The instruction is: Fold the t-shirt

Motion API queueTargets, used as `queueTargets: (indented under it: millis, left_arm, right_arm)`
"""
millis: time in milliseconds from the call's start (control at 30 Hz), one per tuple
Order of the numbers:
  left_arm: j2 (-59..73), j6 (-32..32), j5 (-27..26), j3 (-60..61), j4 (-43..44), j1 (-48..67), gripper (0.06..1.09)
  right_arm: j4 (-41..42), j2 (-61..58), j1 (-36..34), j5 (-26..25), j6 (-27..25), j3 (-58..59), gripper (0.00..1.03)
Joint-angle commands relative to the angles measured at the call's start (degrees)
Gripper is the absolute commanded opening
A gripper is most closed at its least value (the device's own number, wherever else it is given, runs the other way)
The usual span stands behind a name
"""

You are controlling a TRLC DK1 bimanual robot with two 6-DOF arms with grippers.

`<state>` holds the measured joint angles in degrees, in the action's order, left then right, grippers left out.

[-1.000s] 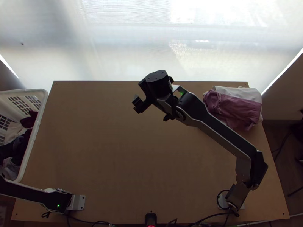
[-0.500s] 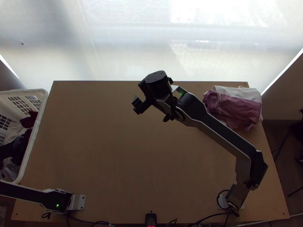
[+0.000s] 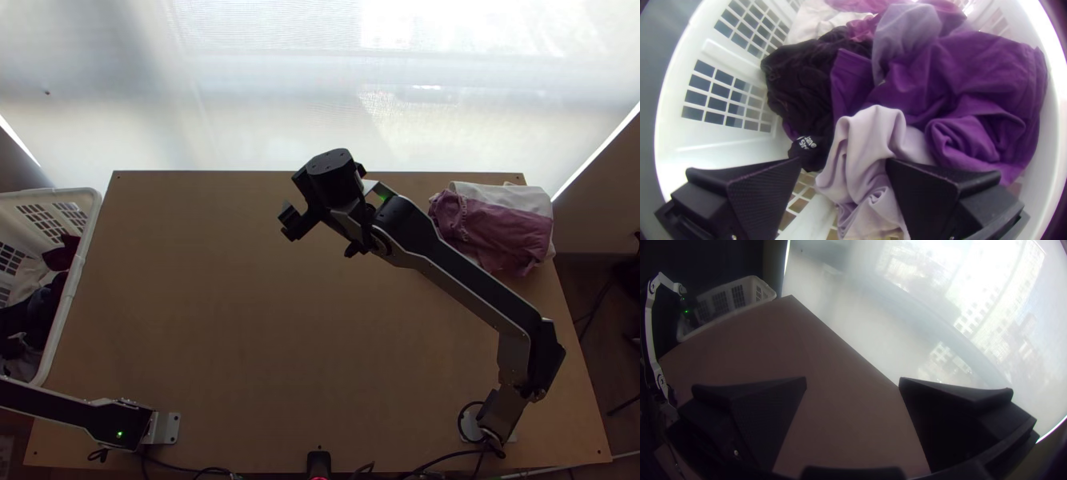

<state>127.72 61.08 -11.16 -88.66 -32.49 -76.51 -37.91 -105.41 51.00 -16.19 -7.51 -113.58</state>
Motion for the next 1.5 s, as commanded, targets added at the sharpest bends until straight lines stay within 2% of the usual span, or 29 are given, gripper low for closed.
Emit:
queueTargets:
  millis: [0, 33, 133, 267, 433, 500, 567, 867, 1067, 1333, 1467]
  left_arm:
    - [1.92, -1.31, -1.06, -0.28, 0.59, 1.45, 0.87]
    - [2.09, -1.4, -1.32, -0.19, 0.59, 1.63, 0.8]
    - [3.68, -2.46, -1.32, -0.72, 1.11, 2.24, 0.45]
    - [4.38, -2.63, -2.99, -0.81, 0.85, 2.42, 0.09]
    - [4.2, -4.83, -3.34, -2.57, -2.67, 2.15, 0.1]
    - [3.59, -5.18, -3.43, -4.68, -7.32, 1.45, 0.09]
    - [2.01, -3.95, -4.4, -5.73, -11.54, 0.57, 0.09]
    - [-10.56, 1.41, -5.45, -6.61, -19.01, -0.31, 0.09]
    - [-15.92, 2.11, -7.12, -10.04, -25.78, 0.57, 0.09]
    - [-26.91, 2.64, -9.41, -11.18, -36.68, 5.93, 0.09]
    - [-33.33, 1.85, -12.13, -11.09, -41.95, 10.33, 0.09]
  right_arm:
    - [0.12, -0.33, 0.06, 0.01, 0.04, -0.5, 0.97]
    - [0.12, -0.33, -0.03, 0.01, 0.04, -0.41, 0.97]
    - [0.21, -0.68, -0.03, -0.07, 0.04, -0.5, 0.97]
    - [0.56, -0.68, -0.11, -0.07, 0.04, -0.5, 0.97]
    - [0.56, -0.68, -0.38, -0.07, -0.05, -0.41, 0.97]
    - [0.56, -0.68, -0.38, -0.07, -0.14, -0.5, 0.97]
    - [0.56, -0.68, -0.38, -0.07, -0.23, -0.41, 0.97]
    - [0.65, -1.03, -0.38, -0.07, -0.31, -0.68, 0.97]
    - [0.65, -0.5, -0.64, -0.07, -0.31, -1.03, 0.97]
    - [0.56, 1.43, -0.99, -0.07, -0.4, -0.5, 0.97]
    - [0.56, 2.22, -1.08, -0.07, -0.31, 0.2, 0.97]
